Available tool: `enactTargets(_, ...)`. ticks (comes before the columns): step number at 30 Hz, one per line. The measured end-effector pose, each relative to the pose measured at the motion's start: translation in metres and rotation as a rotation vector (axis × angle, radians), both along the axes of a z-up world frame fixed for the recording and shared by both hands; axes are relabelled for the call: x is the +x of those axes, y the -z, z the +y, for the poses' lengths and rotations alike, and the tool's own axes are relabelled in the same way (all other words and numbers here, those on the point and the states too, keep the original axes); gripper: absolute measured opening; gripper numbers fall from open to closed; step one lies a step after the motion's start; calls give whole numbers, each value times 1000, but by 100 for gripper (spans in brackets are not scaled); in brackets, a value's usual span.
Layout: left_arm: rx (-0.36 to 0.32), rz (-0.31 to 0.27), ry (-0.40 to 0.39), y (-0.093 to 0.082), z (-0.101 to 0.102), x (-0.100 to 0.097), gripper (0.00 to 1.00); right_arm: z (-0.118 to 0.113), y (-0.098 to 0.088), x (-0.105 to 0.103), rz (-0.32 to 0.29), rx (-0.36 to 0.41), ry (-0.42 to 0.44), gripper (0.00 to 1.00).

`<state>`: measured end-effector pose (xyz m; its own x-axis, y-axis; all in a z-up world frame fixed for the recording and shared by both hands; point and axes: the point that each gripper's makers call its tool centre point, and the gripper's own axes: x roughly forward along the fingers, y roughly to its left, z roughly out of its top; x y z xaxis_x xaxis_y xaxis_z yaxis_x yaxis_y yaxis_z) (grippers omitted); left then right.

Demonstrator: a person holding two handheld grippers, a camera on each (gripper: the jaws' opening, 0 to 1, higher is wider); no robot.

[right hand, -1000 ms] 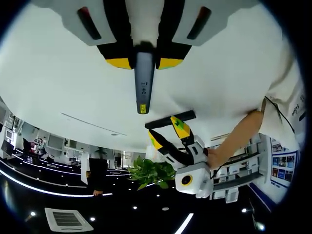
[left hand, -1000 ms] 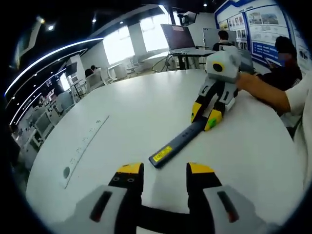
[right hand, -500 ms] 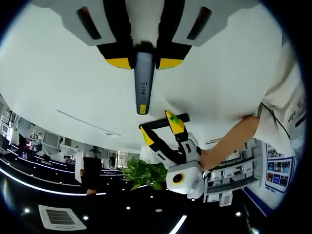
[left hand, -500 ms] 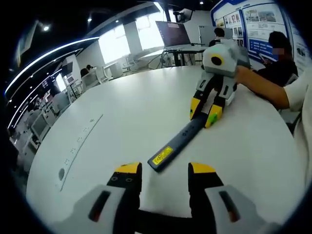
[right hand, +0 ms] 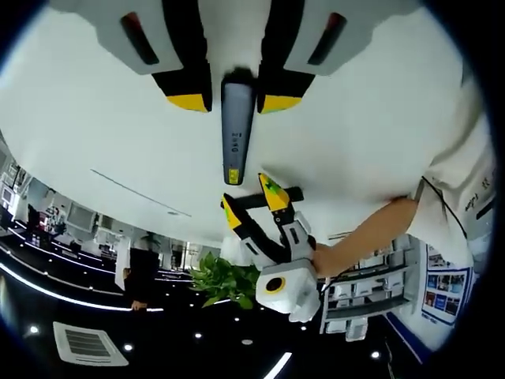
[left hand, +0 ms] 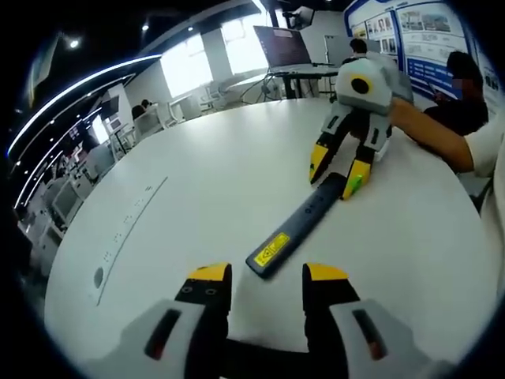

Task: Pflip the remote and laser pointer to the front side, press the buttons, and align them neatly on the table

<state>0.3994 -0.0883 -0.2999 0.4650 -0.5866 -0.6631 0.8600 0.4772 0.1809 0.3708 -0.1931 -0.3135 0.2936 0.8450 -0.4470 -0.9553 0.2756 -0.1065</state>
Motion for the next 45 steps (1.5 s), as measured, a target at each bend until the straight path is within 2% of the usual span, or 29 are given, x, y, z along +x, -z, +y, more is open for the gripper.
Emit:
enactTargets(3,-3,-4,-1,-1,0,0,37,-2,0,1,-8,-8,5,23)
enactTargets(6,0,-7,8,-1,0,-1,37,-4,0,5,20,4,29,22)
enactTargets(10,4,0,31,1,-2,-4,37,-2,-1,-1,39,22,1,21)
enactTargets(11,-13,10,41,1,-4,-6,37,-2,-1,-2,44,25,-3,21)
enactTargets(17,-26,1,34,-3,-3,-6,37,-1,0,-8,51,29,-34,21)
enactTargets(21,3,-1,51,1,-1,-8,35,0,0,-11,51,26,-42,21)
enactTargets(25,-10,11,69,2,-5,-10,34,0,0,-12,52,27,-45,21)
enactTargets(30,17,2,109,5,-9,-14,33,0,0,-11,58,28,-42,21)
enactTargets(35,22,1,96,6,-5,-11,32,0,0,-11,64,30,-40,21)
enactTargets(42,35,16,20,10,3,-2,26,0,0,-10,66,29,-39,21)
enactTargets(45,20,38,4,13,2,-3,23,-1,0,-9,66,29,-39,21)
